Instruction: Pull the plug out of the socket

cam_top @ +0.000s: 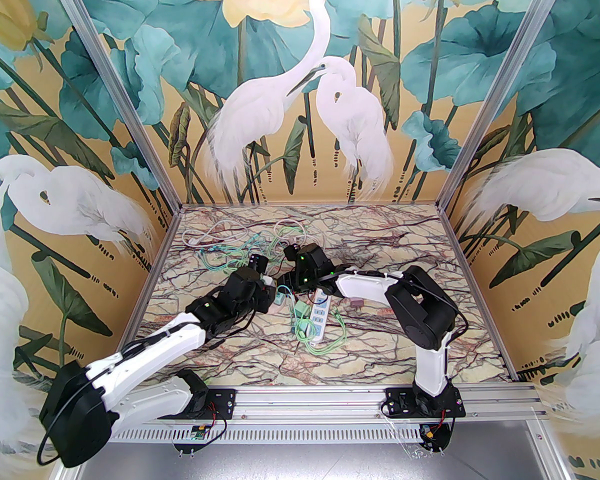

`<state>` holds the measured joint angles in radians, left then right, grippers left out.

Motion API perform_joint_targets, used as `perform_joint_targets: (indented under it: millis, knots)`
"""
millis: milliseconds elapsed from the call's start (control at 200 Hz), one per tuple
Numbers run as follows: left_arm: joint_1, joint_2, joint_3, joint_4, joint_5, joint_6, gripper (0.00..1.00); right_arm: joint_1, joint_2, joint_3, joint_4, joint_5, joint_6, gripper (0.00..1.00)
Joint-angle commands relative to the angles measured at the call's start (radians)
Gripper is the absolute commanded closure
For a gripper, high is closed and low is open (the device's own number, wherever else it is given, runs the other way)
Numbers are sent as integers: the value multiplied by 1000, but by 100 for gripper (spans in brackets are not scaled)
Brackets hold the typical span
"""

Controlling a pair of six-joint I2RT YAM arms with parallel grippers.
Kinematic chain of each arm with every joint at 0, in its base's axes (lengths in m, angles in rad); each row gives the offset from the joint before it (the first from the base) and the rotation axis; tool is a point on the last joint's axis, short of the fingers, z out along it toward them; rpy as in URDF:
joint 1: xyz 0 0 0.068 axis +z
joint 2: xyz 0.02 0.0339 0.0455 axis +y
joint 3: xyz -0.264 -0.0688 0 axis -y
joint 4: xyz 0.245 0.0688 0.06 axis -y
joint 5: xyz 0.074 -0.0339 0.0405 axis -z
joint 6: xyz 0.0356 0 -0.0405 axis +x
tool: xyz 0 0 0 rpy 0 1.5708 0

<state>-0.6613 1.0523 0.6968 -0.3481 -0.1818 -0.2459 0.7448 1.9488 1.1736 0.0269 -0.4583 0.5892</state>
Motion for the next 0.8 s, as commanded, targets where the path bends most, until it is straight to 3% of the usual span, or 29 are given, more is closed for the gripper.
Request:
perform_joint_targets:
  millis: [0,225,515,795]
  knots:
    - [35,-89,38,-40,-40,3,73,-2,98,-55,-214,147,-31,72]
    - [200,-147,62,-115,-13,-4,72,-3,91,-58,-208,141,-30,72]
    - [526,-108,-35,-31,23,-136,69,-2,77,-64,-208,141,-28,71]
    - [866,8,-123,151,234,-336,65,-2,65,-68,-208,144,-29,71]
